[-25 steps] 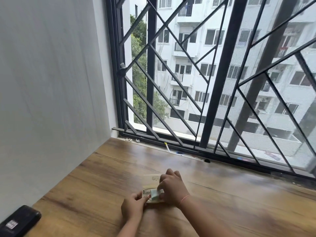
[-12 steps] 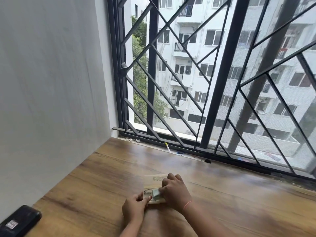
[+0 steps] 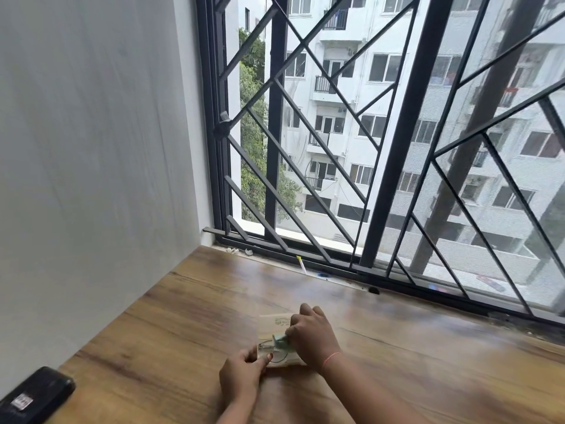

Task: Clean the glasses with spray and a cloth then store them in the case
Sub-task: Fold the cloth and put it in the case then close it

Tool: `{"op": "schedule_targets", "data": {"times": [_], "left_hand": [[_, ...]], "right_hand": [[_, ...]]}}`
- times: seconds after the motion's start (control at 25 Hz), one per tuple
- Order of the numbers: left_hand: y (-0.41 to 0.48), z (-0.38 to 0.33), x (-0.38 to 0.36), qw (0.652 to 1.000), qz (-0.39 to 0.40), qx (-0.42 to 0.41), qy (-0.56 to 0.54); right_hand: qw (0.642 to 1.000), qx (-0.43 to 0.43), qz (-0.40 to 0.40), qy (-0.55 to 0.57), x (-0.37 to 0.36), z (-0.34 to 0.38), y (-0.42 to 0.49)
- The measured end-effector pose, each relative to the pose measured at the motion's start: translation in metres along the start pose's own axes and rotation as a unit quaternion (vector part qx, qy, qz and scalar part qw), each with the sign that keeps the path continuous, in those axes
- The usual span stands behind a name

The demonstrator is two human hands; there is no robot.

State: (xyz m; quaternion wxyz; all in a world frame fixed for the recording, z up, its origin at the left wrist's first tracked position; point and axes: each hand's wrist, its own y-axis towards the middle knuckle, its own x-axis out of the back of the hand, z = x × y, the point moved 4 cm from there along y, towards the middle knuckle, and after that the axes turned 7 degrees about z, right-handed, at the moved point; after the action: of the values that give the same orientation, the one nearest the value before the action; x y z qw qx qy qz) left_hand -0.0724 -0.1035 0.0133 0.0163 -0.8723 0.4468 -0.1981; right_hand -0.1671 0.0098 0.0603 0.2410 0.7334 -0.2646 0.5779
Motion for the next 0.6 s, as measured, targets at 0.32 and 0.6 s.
{"op": "schedule_targets", "data": {"times": [0.32,0.6], "left_hand": [[0.003,0.004,-0.002,1.000,-0.017,0.008,-0.001],[0.004,0.005,-0.003,1.000,-0.015,0.010,-0.002]], "right_hand": [[0.999,0.033,-0.015,-0.015,0.002,0.007,-0.007],[0.997,0.017,-0.074,0.028,-0.005,0.013,-0.021]]}}
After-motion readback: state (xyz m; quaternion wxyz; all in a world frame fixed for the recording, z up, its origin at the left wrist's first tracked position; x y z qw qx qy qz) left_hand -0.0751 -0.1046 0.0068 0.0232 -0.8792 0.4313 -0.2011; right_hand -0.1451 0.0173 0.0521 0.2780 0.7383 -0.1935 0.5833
